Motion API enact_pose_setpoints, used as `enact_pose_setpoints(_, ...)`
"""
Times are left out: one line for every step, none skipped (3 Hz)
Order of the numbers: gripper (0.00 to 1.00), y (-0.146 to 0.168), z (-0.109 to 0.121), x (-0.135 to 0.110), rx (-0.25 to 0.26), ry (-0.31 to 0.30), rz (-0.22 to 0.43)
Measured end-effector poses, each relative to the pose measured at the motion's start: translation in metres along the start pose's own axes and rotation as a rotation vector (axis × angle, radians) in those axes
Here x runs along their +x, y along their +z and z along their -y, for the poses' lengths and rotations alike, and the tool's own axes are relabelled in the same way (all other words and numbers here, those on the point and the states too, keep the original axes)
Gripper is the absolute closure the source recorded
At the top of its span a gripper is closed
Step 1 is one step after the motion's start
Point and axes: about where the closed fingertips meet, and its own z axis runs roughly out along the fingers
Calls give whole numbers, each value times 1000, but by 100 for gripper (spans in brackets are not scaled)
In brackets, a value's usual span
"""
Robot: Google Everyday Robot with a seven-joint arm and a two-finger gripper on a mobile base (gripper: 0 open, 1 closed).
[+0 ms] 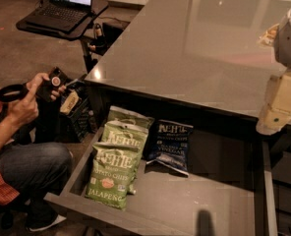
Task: Pick green jalapeno chip bag from top drawer and place on counter
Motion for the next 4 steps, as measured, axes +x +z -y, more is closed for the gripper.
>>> enact_pose_setpoints(0,9,-27,-3,11,25,-13)
enact_pose_setpoints(0,41,-56,0,-44,62,-30)
enact_pose_setpoints(0,72,-82,-1,-157,122,-35)
enact_pose_setpoints(0,73,-84,0,-163,128,-35)
